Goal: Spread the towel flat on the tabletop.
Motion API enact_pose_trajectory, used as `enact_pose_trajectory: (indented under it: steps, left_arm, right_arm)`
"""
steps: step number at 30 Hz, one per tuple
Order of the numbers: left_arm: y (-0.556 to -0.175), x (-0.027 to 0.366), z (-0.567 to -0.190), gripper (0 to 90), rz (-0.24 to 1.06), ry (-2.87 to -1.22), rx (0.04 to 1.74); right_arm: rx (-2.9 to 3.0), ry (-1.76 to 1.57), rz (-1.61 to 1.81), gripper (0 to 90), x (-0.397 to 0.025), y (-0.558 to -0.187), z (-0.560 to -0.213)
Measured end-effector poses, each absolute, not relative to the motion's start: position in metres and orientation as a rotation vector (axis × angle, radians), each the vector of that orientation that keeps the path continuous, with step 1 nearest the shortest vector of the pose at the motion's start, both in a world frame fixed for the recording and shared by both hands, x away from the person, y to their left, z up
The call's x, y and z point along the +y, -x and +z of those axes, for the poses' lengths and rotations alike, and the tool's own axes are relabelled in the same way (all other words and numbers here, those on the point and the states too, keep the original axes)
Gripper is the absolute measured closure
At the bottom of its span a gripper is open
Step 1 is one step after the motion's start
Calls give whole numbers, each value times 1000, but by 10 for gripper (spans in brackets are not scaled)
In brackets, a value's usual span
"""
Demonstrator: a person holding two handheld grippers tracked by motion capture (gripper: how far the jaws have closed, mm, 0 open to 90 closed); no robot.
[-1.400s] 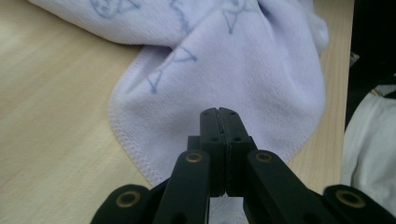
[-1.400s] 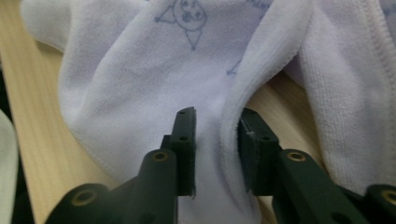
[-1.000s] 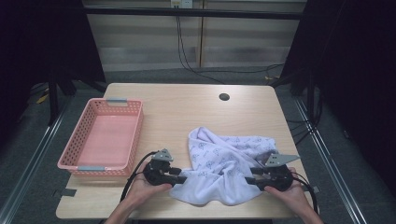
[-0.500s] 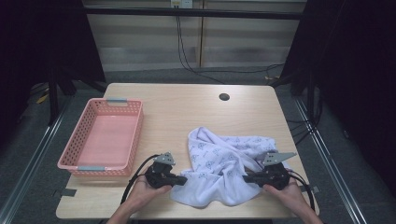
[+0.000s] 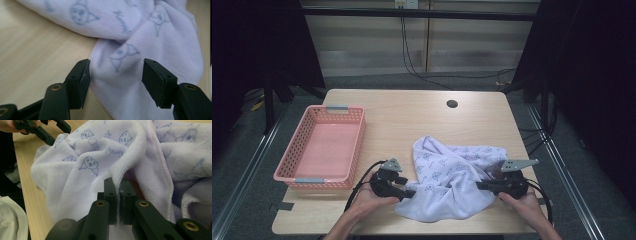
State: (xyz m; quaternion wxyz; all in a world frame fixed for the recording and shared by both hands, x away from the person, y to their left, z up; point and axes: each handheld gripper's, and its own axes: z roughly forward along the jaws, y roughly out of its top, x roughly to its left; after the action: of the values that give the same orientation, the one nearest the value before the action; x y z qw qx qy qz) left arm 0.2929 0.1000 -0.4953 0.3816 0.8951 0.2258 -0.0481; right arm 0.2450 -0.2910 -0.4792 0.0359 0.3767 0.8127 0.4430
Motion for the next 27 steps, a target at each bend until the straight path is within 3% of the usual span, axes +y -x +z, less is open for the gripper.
enact_pose_trajectory:
  steps: [3,5,7,14,27]
  left_arm:
    - [-286,98,-495,741,-123,-2284,529]
    - [-286,101,-492,840,-138,-2269,548]
    - [-289,108,-487,850,-197,-2198,558]
    - [-297,136,-456,851,-194,-2058,604]
    - [-341,162,-358,853,-40,-1908,672]
  right_arm:
    - [2496,-1163,1372,859,-292,-244,-479]
    - [2498,-1159,1381,859,-292,-244,-478]
    - [2488,-1160,1406,860,-294,-244,-476]
    - [2418,-1142,1583,863,-300,-247,-452]
    - [2173,-1013,1759,866,-302,-300,-341]
